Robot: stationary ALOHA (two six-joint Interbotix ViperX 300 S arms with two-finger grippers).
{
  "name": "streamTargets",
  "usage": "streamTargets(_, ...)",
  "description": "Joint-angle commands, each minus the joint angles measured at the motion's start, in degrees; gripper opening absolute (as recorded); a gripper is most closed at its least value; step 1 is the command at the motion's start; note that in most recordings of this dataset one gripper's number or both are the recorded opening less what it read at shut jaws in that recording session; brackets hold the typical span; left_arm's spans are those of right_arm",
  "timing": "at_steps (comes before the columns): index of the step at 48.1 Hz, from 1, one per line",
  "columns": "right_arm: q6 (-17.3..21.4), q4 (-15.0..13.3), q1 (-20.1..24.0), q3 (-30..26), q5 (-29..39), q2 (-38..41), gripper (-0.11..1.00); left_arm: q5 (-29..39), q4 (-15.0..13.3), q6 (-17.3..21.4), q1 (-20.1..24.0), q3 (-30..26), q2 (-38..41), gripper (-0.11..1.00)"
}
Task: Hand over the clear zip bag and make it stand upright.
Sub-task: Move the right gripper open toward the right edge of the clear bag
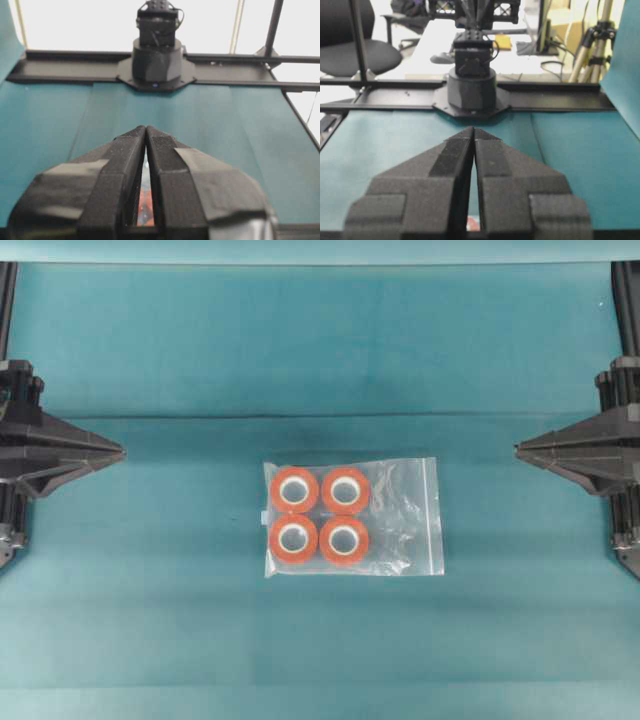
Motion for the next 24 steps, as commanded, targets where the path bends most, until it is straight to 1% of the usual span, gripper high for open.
streamTargets(1, 1.7, 1.1, -0.1, -1.1, -0.4, 0.6, 0.09, 0.0, 0.4, -0.5, 0.3, -2.5, 2.4, 0.14)
streamTargets(3, 2.2, 3.7, -0.1, -1.8, -0.1, 0.7, 0.08, 0.1, 0.4, -0.4, 0.3, -3.3, 3.3, 0.12)
streamTargets(5, 3.5, 6.9, -0.3, -2.2, 0.5, 0.9, 0.05, 0.0, 0.4, -0.2, 0.3, -4.1, 4.3, 0.05)
streamTargets(8, 5.5, 10.5, -0.5, -2.5, 1.8, 1.1, 0.01, 0.0, 0.4, 0.3, 0.2, -5.1, 5.6, -0.01)
streamTargets(10, 6.9, 12.3, -0.5, -2.5, 2.9, 1.3, 0.01, 0.0, 0.4, 0.4, 0.2, -5.9, 6.5, -0.01)
streamTargets(16, 10.2, 16.0, -0.6, -2.6, 7.5, 1.8, 0.01, 0.1, 0.4, 1.1, 0.1, -7.4, 8.3, -0.01)
streamTargets(19, 13.2, 19.8, -1.4, -2.7, 10.3, 2.4, 0.01, 0.0, 0.4, 1.6, 0.1, -7.8, 9.2, -0.01)
streamTargets(24, 18.5, 26.3, -4.4, -2.5, 14.4, 4.0, 0.01, 0.1, 0.4, 2.3, 0.1, -8.3, 10.3, -0.01)
